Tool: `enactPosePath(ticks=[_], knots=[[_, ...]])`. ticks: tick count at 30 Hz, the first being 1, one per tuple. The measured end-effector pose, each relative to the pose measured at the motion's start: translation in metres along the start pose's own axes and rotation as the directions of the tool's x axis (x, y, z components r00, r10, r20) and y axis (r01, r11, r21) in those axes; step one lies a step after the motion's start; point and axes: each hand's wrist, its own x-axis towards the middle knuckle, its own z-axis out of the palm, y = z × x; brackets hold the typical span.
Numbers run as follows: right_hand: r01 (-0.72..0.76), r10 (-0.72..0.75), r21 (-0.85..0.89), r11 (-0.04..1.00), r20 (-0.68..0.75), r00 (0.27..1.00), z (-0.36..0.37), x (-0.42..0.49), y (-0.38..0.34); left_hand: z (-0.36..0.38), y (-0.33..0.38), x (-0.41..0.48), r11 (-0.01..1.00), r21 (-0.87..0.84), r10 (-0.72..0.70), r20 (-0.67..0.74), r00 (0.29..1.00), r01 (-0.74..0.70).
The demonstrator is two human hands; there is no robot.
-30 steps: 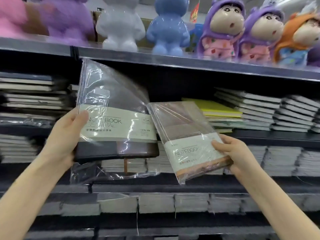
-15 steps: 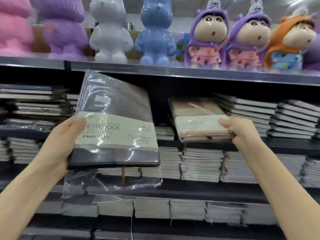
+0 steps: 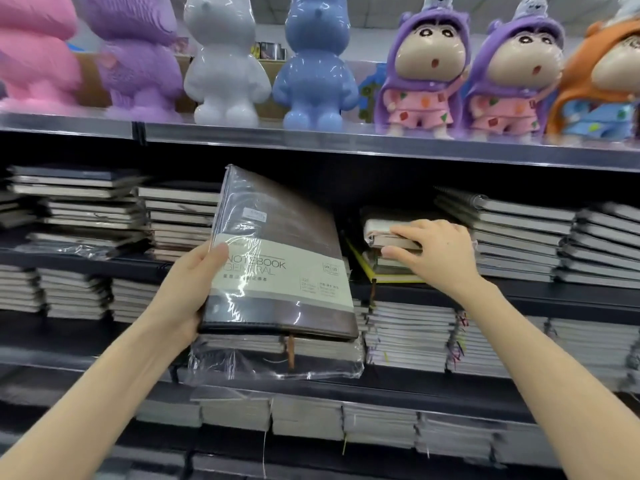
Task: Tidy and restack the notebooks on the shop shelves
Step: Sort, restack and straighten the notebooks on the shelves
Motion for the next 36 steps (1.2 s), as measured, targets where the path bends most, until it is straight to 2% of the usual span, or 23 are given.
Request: enactPosePath(ticks=[4, 6, 7, 9, 10, 12, 14, 17, 22, 25, 29, 31, 33, 34, 36], knots=[[-0.092, 0.104, -0.077, 0.993, 0.176, 0.979, 0.011, 0.018, 0.002, -0.009, 0.000, -0.004, 1.000, -0.006, -0.021, -0.015, 1.000, 0.021], [-0.102, 0.121, -0.128, 0.987, 0.153, 0.981, 0.012, 0.023, -0.008, -0.020, 0.000, -0.008, 1.000, 0.008, -0.025, -0.027, 0.999, 0.025], [-0.083, 0.090, -0.083, 0.993, 0.089, 0.992, 0.010, 0.019, -0.018, -0.026, 0.000, -0.011, 0.999, 0.010, -0.031, -0.035, 0.999, 0.031], [0.026, -0.011, 0.224, 0.974, -0.068, 0.998, -0.001, -0.001, -0.048, -0.038, -0.005, -0.015, 0.999, 0.006, -0.052, -0.049, 0.997, 0.053], [0.092, -0.067, 0.416, 0.905, -0.073, 0.995, -0.008, -0.017, -0.066, -0.043, -0.007, -0.017, 0.998, 0.008, -0.064, -0.045, 0.997, 0.064], [0.173, -0.276, 0.636, 0.752, 0.066, 0.959, -0.024, -0.050, -0.102, -0.047, -0.012, -0.025, 0.995, 0.020, -0.098, -0.022, 0.995, 0.099], [0.199, -0.453, 0.691, 0.695, 0.206, 0.867, -0.027, -0.074, -0.123, -0.043, -0.016, -0.032, 0.991, 0.023, -0.132, 0.014, 0.991, 0.132], [0.240, -0.537, 0.664, 0.708, 0.285, 0.794, -0.026, -0.087, -0.129, -0.029, -0.019, -0.039, 0.980, -0.038, -0.191, 0.051, 0.980, 0.193], [0.268, -0.505, 0.526, 0.807, 0.380, 0.775, -0.034, -0.082, -0.111, 0.002, -0.024, -0.020, 0.906, -0.233, -0.342, 0.093, 0.935, 0.354], [0.297, -0.461, 0.428, 0.854, 0.356, 0.813, -0.030, -0.065, -0.105, 0.014, -0.021, 0.010, 0.871, -0.272, -0.394, 0.110, 0.913, 0.409], [0.227, -0.362, 0.384, 0.895, 0.325, 0.874, -0.014, -0.037, -0.105, 0.027, -0.006, 0.043, 0.894, -0.232, -0.358, 0.147, 0.922, 0.384], [0.208, -0.323, 0.333, 0.920, 0.340, 0.883, -0.003, -0.028, -0.108, 0.026, -0.007, 0.056, 0.910, -0.160, -0.357, 0.173, 0.918, 0.384], [0.280, -0.325, 0.174, 0.944, 0.343, 0.882, 0.012, -0.025, -0.112, 0.015, -0.017, 0.072, 0.962, 0.174, -0.230, 0.088, 0.969, 0.212], [0.307, -0.323, 0.102, 0.946, 0.339, 0.883, 0.020, -0.024, -0.113, 0.008, -0.024, 0.077, 0.923, 0.373, -0.119, 0.054, 0.991, 0.091], [0.300, -0.299, 0.049, 0.953, 0.321, 0.898, 0.033, -0.019, -0.116, -0.005, -0.033, 0.078, 0.769, 0.628, 0.086, 0.089, 0.992, -0.123]])
